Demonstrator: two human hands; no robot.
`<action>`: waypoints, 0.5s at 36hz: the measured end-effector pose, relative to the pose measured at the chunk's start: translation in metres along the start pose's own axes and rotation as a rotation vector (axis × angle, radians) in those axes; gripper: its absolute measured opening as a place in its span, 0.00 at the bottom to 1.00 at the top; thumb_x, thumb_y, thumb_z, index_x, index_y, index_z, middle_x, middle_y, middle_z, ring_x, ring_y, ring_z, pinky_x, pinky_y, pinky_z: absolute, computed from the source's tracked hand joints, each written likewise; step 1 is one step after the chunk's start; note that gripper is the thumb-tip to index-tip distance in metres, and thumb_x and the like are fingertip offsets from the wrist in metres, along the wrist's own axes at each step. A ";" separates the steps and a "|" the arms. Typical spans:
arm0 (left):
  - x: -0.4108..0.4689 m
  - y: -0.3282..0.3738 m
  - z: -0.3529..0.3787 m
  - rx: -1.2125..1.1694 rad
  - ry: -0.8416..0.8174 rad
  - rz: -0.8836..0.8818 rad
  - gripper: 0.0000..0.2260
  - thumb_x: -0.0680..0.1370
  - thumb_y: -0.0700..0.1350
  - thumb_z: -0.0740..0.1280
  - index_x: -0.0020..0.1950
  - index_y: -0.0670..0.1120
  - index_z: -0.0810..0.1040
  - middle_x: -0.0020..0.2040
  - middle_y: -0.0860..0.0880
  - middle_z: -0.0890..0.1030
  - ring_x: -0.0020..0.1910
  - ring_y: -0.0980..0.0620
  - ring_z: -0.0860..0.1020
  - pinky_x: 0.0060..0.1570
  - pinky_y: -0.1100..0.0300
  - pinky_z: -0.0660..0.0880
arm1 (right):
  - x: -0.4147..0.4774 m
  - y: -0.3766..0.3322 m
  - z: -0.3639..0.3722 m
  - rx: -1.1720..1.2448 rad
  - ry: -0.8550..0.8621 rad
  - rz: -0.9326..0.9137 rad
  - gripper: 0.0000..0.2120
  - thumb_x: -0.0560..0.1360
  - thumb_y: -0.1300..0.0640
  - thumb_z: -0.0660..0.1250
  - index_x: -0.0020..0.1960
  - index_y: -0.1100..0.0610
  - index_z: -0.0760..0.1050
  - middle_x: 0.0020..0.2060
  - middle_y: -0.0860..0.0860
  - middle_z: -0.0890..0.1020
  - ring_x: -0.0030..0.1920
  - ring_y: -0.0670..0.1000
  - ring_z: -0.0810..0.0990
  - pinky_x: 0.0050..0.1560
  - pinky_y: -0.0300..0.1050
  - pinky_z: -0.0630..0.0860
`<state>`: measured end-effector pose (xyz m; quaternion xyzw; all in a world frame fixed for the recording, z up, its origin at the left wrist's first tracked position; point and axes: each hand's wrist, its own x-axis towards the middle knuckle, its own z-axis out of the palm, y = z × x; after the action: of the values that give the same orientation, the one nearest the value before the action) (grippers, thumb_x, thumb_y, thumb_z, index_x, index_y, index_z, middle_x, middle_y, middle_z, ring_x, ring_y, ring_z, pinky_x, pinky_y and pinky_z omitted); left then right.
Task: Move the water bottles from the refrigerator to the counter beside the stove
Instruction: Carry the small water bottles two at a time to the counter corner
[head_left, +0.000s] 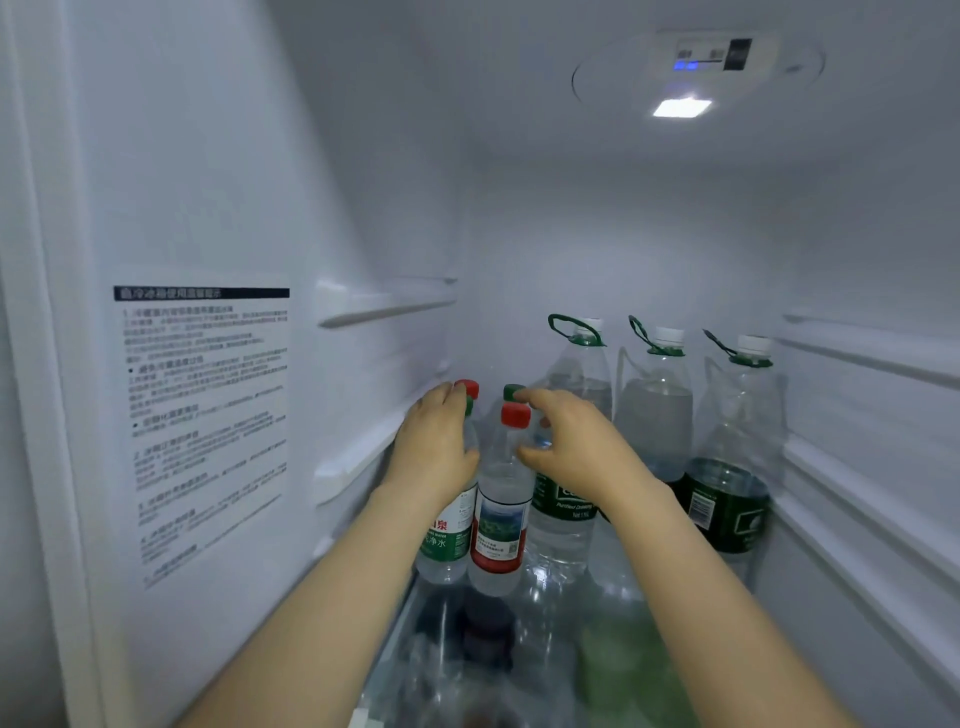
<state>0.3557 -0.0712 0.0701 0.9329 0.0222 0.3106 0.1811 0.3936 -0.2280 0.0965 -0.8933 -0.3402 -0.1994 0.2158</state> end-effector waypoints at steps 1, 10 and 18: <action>0.000 -0.001 0.000 0.005 -0.010 0.005 0.31 0.76 0.42 0.66 0.76 0.43 0.57 0.75 0.44 0.62 0.72 0.46 0.62 0.70 0.60 0.57 | 0.001 0.000 0.001 -0.009 -0.013 -0.004 0.31 0.74 0.56 0.68 0.74 0.52 0.63 0.66 0.52 0.72 0.63 0.52 0.73 0.60 0.45 0.71; -0.004 -0.006 0.005 -0.050 0.030 0.015 0.29 0.75 0.40 0.66 0.75 0.42 0.61 0.75 0.44 0.62 0.71 0.45 0.64 0.70 0.57 0.61 | 0.003 0.005 0.016 0.000 -0.022 -0.013 0.31 0.74 0.54 0.69 0.74 0.51 0.62 0.66 0.52 0.72 0.63 0.51 0.72 0.60 0.43 0.70; -0.021 -0.009 0.012 -0.243 0.123 -0.012 0.28 0.71 0.41 0.72 0.68 0.48 0.65 0.65 0.47 0.68 0.62 0.49 0.72 0.55 0.62 0.69 | -0.011 0.005 0.022 0.096 0.066 -0.040 0.26 0.72 0.55 0.71 0.67 0.51 0.65 0.57 0.49 0.75 0.53 0.47 0.73 0.52 0.39 0.70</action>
<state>0.3465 -0.0700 0.0459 0.8830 0.0010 0.3665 0.2931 0.3938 -0.2256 0.0719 -0.8679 -0.3600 -0.2164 0.2654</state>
